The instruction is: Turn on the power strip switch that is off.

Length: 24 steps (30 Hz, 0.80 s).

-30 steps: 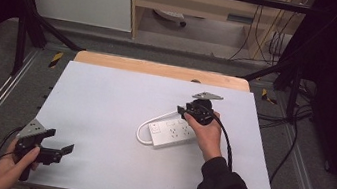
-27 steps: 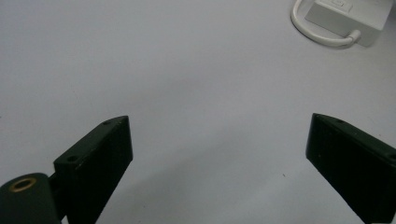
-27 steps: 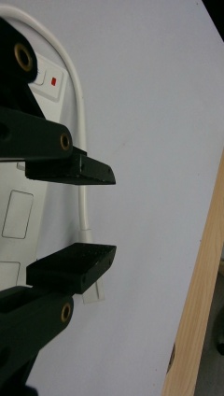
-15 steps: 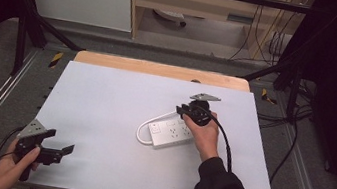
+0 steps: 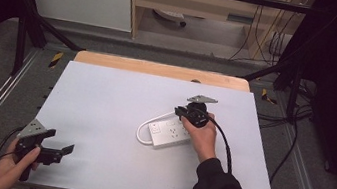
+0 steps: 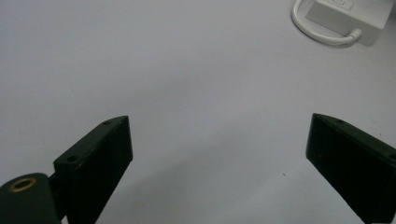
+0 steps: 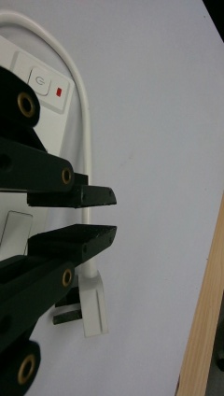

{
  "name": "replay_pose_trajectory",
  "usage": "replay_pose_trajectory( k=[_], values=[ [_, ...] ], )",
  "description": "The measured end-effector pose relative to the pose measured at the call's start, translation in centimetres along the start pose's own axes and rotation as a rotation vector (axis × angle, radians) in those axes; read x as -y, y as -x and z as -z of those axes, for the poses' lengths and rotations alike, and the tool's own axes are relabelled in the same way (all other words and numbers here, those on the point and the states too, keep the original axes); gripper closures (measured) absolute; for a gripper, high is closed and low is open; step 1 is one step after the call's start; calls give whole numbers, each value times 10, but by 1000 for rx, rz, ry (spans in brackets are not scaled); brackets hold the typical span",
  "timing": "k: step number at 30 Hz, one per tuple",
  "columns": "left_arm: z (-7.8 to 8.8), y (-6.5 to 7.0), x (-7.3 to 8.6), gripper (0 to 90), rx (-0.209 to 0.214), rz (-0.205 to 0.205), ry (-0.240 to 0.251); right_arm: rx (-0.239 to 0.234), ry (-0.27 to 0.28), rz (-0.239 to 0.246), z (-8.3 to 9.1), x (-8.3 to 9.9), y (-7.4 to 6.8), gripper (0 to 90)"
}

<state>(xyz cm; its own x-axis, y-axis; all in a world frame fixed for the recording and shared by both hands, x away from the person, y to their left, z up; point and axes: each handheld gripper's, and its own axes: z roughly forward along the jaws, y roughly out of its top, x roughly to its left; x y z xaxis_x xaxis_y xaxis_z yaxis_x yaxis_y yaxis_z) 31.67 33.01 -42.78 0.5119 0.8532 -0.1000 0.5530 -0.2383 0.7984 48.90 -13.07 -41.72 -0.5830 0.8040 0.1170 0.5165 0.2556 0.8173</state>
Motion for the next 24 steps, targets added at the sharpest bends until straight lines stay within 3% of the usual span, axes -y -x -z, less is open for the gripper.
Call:
replay_pose_trajectory(
  k=[9, 18, 24],
  values=[
    [0, 0, 0, 71, -2, 4, 5, 16, -4, 0, 3, 10, 0, 892],
    [0, 0, 0, 71, 0, 6, 10, 29, 7, -22, 10, 27, 0, 900],
    [0, 1, 0, 71, -3, 4, 5, 42, 20, 1, 12, 27, -2, 900]
  ],
)
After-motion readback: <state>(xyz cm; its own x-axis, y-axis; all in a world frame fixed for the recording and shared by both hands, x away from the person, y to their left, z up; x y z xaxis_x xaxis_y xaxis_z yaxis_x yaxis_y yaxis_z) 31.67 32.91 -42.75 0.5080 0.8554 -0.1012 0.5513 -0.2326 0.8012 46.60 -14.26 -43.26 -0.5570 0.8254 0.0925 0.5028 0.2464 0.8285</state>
